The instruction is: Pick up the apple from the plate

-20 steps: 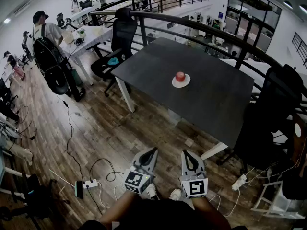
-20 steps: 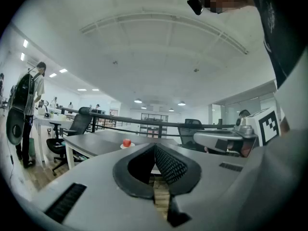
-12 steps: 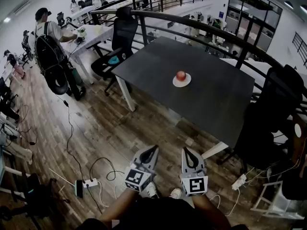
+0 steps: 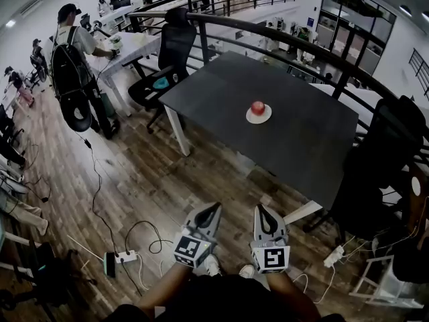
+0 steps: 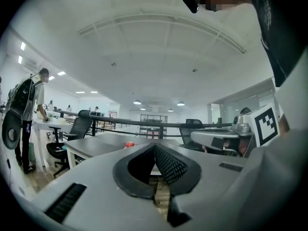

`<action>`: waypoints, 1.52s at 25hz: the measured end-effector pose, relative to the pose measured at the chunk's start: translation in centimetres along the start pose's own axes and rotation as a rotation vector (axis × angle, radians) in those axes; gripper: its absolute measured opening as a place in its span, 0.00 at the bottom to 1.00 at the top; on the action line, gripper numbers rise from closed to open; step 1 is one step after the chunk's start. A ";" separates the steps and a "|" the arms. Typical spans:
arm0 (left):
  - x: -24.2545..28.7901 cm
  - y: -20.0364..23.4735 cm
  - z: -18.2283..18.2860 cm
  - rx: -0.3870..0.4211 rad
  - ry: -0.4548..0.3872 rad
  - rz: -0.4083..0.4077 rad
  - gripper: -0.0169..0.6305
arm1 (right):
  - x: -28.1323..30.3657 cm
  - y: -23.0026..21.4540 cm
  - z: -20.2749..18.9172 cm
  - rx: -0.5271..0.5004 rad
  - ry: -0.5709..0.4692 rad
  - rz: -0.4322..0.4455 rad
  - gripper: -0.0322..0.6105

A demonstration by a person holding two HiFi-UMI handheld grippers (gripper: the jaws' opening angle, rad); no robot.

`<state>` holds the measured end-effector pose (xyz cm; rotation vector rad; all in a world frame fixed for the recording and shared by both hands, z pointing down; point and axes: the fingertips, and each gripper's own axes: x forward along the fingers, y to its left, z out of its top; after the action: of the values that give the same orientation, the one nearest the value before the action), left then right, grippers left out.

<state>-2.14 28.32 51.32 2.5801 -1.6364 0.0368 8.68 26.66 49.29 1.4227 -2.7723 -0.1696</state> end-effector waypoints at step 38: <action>11.7 11.5 2.0 0.039 0.004 -0.033 0.06 | 14.2 -4.8 -0.4 0.017 -0.008 -0.038 0.09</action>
<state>-7.60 12.68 50.74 2.6339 -1.6068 0.0723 4.36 12.34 48.68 1.4830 -2.7604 -0.1537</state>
